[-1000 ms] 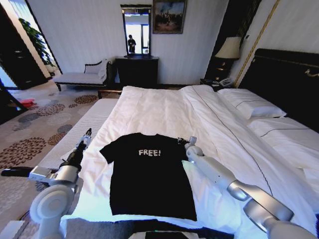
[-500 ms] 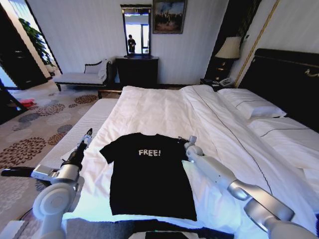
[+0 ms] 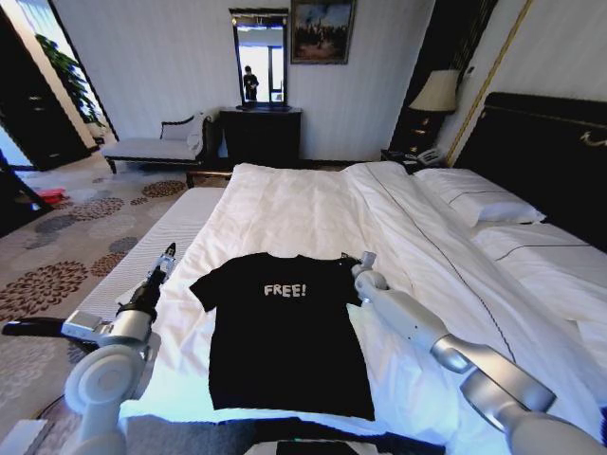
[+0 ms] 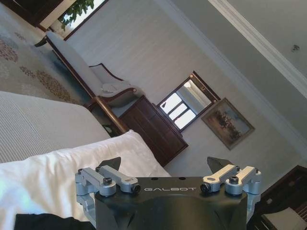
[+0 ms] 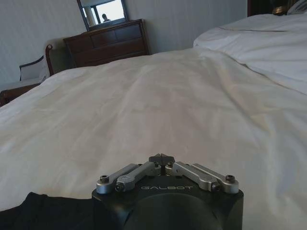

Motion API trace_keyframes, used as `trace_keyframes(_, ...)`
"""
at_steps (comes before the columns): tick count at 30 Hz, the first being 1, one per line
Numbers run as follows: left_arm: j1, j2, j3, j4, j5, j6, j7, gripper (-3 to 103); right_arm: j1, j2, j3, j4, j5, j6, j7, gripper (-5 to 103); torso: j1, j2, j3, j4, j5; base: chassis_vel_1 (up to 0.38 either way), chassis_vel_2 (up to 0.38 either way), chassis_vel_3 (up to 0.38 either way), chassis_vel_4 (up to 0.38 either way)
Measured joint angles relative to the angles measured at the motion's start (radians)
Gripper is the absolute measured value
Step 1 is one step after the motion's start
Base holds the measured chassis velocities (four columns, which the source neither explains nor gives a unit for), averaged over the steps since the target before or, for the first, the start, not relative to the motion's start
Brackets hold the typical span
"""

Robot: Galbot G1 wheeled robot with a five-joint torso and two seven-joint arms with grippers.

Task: Fold the clothes on the bed.

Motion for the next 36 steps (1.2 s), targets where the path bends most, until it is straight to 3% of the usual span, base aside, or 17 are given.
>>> trace_keyframes(7,0.005,-0.001,0.007,-0.003,0.001,0.0,0.0,100,-0.025,-0.014,0.029,0.019,-0.017,0.039,0.011,-3,0.0,0.0,0.0,0.0,-0.0001,0.0,0.0,0.0,0.0)
trace_keyframes(8,0.008,0.002,0.006,-0.006,0.001,0.0,0.0,100,-0.04,-0.026,0.048,0.039,-0.017,0.062,0.015,8,0.0,0.0,0.0,-0.0004,0.0,0.0,0.0,0.0,0.0)
trace_keyframes(10,0.01,0.003,0.005,-0.008,0.0,0.0,0.0,100,-0.051,-0.035,0.061,0.058,-0.014,0.074,0.02,8,0.0,0.0,0.0,-0.0003,0.0001,0.0,0.0,0.0,0.0)
trace_keyframes(16,0.02,0.004,0.001,-0.029,-0.014,-0.001,0.0,100,-0.138,-0.108,0.155,0.216,0.043,0.131,0.068,34,0.0,0.0,0.0,-0.0001,-0.0002,0.0,0.0,0.0,0.0)
trace_keyframes(18,0.021,0.013,-0.009,-0.057,-0.071,-0.001,-0.005,100,-0.187,-0.155,0.191,0.31,0.099,0.126,0.111,45,0.0,0.0,0.0,0.0002,0.0001,0.0,0.0,0.0,0.0)
trace_keyframes(20,0.021,0.017,-0.012,-0.065,-0.088,-0.001,-0.005,100,-0.204,-0.169,0.201,0.336,0.112,0.122,0.124,45,0.0,0.0,0.0,0.0002,0.0,0.0,0.0,0.0,0.0)
trace_keyframes(23,0.003,0.053,-0.034,-0.113,-0.187,-0.004,0.018,100,-0.308,-0.225,0.249,0.458,0.146,0.097,0.179,61,0.0,0.0,0.0,-0.0007,-0.0001,0.0,0.0,0.0,0.0)
trace_keyframes(24,-0.002,0.063,-0.041,-0.123,-0.21,-0.006,0.028,100,-0.336,-0.232,0.261,0.482,0.148,0.089,0.192,61,0.0,0.0,0.0,-0.0006,0.0,0.0,0.0,0.0,0.0)
trace_keyframes(25,-0.002,0.063,-0.041,-0.123,-0.21,-0.006,0.028,100,-0.336,-0.232,0.261,0.482,0.148,0.089,0.192,61,0.0,0.0,0.0,-0.0006,0.0,0.0,0.0,0.0,0.0)
trace_keyframes(26,-0.011,0.084,-0.055,-0.141,-0.25,-0.008,0.043,100,-0.388,-0.235,0.281,0.523,0.152,0.071,0.22,73,0.0,0.0,0.0,-0.0005,0.0003,0.0,0.0,0.0,0.0)
trace_keyframes(28,-0.014,0.103,-0.069,-0.154,-0.274,-0.009,0.05,100,-0.437,-0.226,0.307,0.559,0.166,0.052,0.255,78,0.0,0.0,0.0,-0.0001,0.0002,0.0,0.0,0.0,0.0)
trace_keyframes(33,0.009,0.122,-0.093,-0.165,-0.268,-0.006,0.049,100,-0.534,-0.185,0.373,0.644,0.197,0.025,0.317,97,0.0,0.0,0.0,0.0003,-0.0002,0.0,0.0,0.0,0.0)
trace_keyframes(36,0.019,0.121,-0.097,-0.167,-0.263,-0.005,0.046,100,-0.563,-0.175,0.391,0.668,0.196,0.013,0.334,99,0.0,0.0,0.0,0.0003,-0.0002,0.0,0.0,0.0,0.0)
